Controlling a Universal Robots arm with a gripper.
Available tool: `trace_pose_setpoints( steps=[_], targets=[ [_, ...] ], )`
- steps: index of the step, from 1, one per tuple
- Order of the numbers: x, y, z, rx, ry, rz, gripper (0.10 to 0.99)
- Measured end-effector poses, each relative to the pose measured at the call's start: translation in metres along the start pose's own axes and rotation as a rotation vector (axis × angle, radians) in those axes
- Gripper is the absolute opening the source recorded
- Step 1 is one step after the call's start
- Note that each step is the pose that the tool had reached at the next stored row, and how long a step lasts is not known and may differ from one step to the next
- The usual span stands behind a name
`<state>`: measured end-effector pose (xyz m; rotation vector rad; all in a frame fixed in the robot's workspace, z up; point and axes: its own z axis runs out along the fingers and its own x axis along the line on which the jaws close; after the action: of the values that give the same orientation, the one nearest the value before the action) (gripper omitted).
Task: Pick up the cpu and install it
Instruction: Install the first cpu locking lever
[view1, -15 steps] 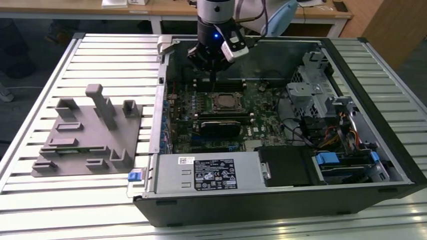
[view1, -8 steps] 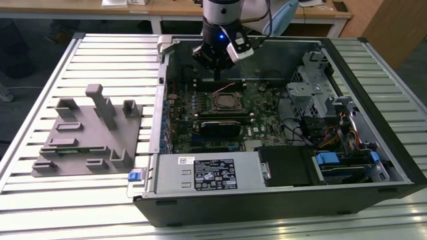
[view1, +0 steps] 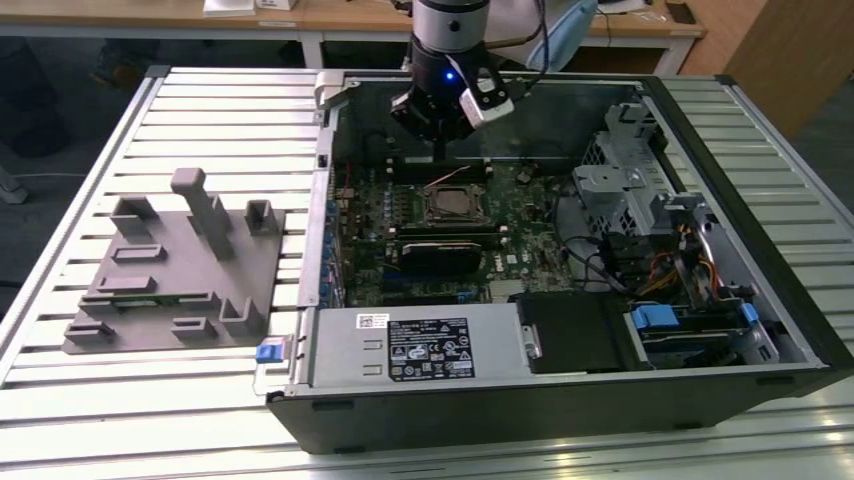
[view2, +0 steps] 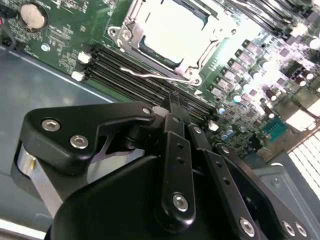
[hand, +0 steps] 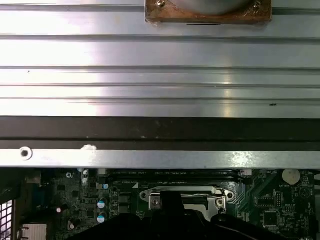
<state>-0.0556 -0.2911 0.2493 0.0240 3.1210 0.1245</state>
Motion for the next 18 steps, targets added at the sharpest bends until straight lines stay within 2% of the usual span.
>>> trace_pose_setpoints(
  steps=[2, 5, 12, 15, 18],
  targets=[
    [-0.0018, -0.0001, 0.0018, 0.005, 0.0, 0.0, 0.106],
    [-0.0037, -0.0002, 0.0041, 0.018, -0.0003, 0.0, 0.106],
    [-0.0123, -0.0006, 0.0099, 0.016, 0.0, -0.003, 0.106],
    [-0.0137, -0.0007, 0.0119, 0.016, 0.0019, -0.03, 0.106],
    [-0.0161, -0.0003, 0.0132, 0.016, 0.0022, -0.033, 0.106]
  ],
)
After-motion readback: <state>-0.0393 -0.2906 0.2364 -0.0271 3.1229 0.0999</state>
